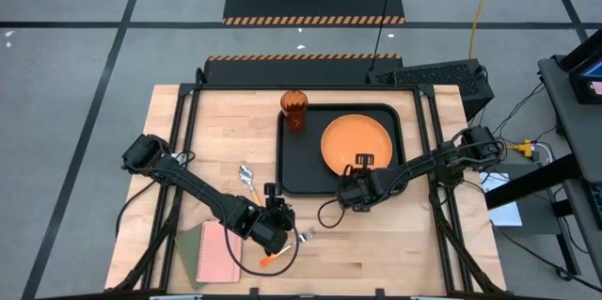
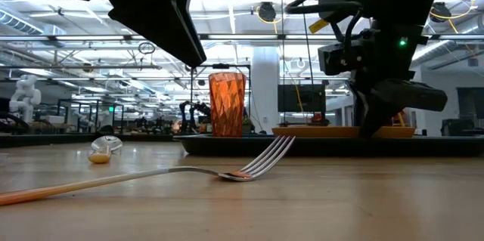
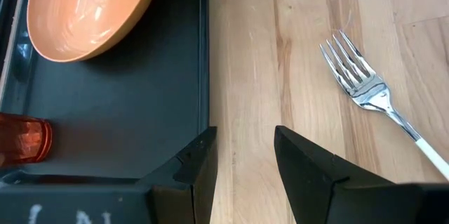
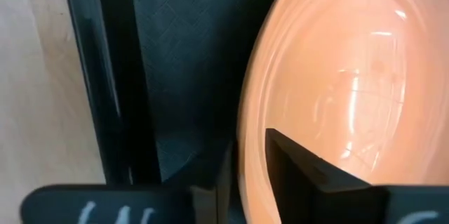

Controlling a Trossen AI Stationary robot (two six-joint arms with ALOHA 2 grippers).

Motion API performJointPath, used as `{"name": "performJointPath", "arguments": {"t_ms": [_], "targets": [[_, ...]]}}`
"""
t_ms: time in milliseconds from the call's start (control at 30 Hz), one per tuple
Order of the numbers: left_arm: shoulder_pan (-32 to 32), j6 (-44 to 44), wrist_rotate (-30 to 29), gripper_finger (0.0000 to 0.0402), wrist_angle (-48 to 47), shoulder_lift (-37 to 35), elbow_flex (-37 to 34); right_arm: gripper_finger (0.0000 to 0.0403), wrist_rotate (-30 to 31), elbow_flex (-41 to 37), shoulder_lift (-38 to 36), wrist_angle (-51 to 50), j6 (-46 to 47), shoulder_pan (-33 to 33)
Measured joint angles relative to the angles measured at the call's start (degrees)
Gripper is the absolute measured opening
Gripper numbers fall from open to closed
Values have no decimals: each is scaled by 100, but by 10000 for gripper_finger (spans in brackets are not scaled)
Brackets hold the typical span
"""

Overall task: Pick and place plate/cup/fork/spoon on tray
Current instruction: Put the orange plate on the right side of the black serving tray, then put the orange fork on the black serving tray to the left of the orange plate

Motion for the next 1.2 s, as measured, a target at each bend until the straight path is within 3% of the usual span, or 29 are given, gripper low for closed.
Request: {"name": "performJointPath", "arguments": {"t_ms": [200,433,567,733,967,1200], "targets": [[0,31,0,145,-5,0,0,104,-5,-2,-206,23,28,58],[0,76,53,145,-32,0,0,129,-6,-2,-984,69,326,291],[0,72,486,145,-49,0,0,132,-2,-1,-1499,223,528,568],[0,-334,1503,145,-47,0,0,131,295,0,-1960,604,424,1018],[-249,-1040,2082,145,124,2,0,130,463,0,-2383,686,242,1388],[-412,-1727,2204,145,778,40,2,130,454,0,-2496,688,330,1594]]}}
